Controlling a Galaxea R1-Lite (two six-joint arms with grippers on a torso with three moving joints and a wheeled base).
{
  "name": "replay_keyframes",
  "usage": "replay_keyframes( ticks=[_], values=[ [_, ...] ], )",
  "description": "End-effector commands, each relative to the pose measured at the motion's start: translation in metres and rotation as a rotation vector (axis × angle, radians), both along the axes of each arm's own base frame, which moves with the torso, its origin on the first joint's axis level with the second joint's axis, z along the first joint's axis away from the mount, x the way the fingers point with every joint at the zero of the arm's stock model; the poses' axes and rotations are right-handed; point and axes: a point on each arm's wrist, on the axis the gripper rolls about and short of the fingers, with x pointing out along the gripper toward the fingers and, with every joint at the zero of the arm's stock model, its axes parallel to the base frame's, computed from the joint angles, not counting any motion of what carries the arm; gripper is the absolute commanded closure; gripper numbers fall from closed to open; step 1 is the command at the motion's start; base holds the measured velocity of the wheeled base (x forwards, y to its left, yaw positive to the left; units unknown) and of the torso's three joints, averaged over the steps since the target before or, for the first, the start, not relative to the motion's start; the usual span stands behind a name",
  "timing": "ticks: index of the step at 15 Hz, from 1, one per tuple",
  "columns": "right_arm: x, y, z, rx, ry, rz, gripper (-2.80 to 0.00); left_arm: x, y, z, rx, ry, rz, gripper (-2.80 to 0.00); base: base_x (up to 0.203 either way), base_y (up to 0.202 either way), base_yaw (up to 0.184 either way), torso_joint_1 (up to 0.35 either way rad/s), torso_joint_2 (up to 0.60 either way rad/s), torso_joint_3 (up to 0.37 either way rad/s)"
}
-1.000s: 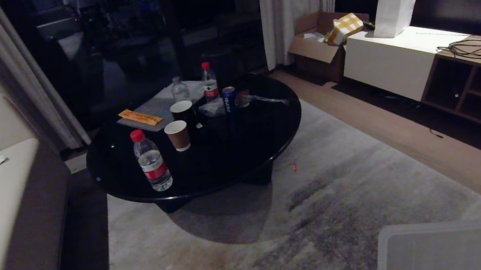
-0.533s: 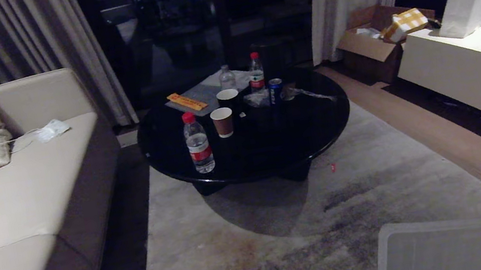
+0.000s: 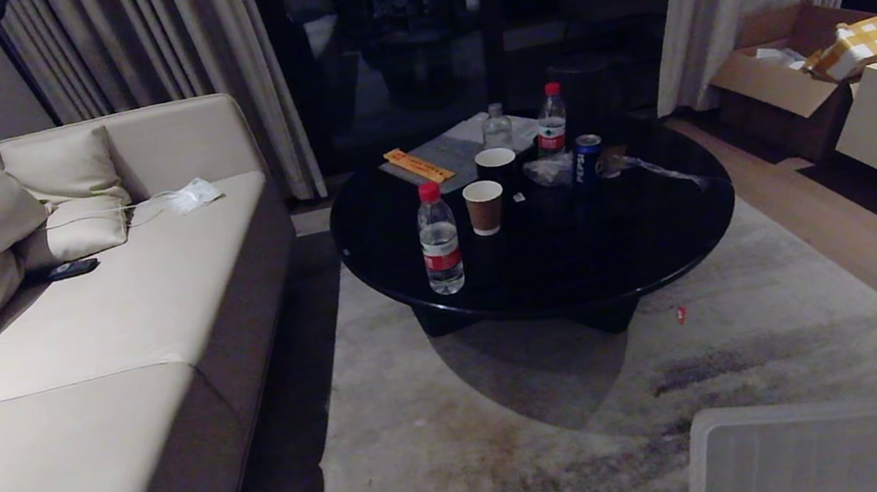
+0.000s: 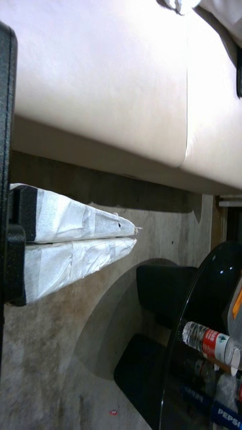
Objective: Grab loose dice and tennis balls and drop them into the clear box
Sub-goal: Close the lid
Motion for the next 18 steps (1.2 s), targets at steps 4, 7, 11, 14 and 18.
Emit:
replay_keyframes(
  ticks=[4,7,11,14,18],
  values=[
    [0.0001,0.0,0.0,0.0,0.003,0.001,0.0,0.0002,0.0,-0.0002,-0.01,0.001,0.002,0.0,-0.029,0.0,0.001,-0.001,0.0,0.001],
    [0.0001,0.0,0.0,0.0,0.003,0.001,0.0,0.0002,0.0,-0.0003,-0.014,0.002,0.002,0.0,-0.18,0.0,-0.002,0.003,0.0,0.004],
    [0.0001,-0.0001,0.0,0.0,0.003,0.002,0.0,0.0002,0.0,-0.0002,-0.014,0.001,0.002,0.0,-0.18,0.0,0.0,0.001,0.0,0.007],
    [0.0001,0.0,0.0,-0.001,0.003,0.001,0.0,0.0002,0.0,-0.0003,-0.013,0.002,0.002,0.0,-0.184,0.0,0.001,0.003,0.0,0.002],
    [0.0001,0.0,0.0,0.0,0.003,0.001,0.0,0.0002,0.0,-0.0002,-0.014,0.001,0.002,0.0,-0.184,0.0,0.0,0.003,0.0,0.005]
  ],
)
